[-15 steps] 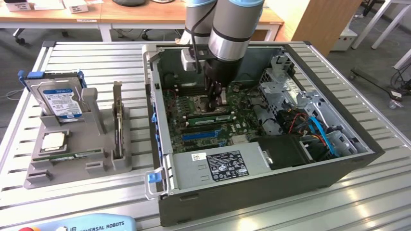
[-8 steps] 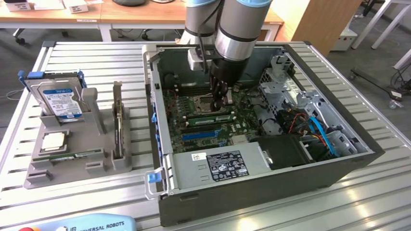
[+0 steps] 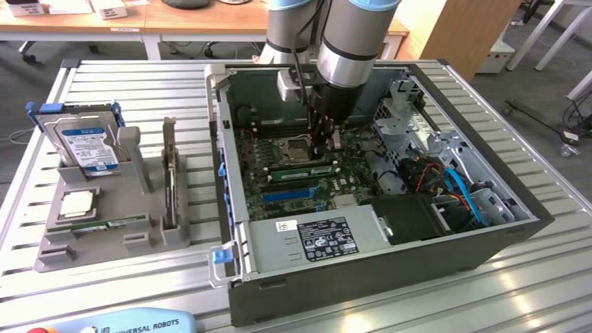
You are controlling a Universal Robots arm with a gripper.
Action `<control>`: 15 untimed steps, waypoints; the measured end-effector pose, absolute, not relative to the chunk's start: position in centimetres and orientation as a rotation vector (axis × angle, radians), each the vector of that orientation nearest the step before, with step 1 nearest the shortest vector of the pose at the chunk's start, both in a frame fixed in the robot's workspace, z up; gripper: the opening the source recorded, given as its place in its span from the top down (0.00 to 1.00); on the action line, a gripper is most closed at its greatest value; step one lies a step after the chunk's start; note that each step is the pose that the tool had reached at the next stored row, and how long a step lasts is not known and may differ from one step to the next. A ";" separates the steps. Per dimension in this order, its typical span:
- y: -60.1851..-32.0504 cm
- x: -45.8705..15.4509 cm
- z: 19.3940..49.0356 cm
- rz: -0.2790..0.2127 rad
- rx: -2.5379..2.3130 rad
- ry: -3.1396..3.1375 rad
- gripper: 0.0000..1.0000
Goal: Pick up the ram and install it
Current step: 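Press down the ram until it locks into place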
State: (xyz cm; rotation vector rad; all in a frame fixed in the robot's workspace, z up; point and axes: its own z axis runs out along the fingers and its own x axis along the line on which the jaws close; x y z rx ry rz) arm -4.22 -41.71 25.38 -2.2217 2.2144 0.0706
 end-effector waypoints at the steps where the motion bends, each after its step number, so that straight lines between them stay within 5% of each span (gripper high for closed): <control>1: -41.7 -4.2 25.4 0.071 -2.222 2.214 0.90; 15: -41.7 -4.2 25.4 0.070 -2.184 2.250 0.90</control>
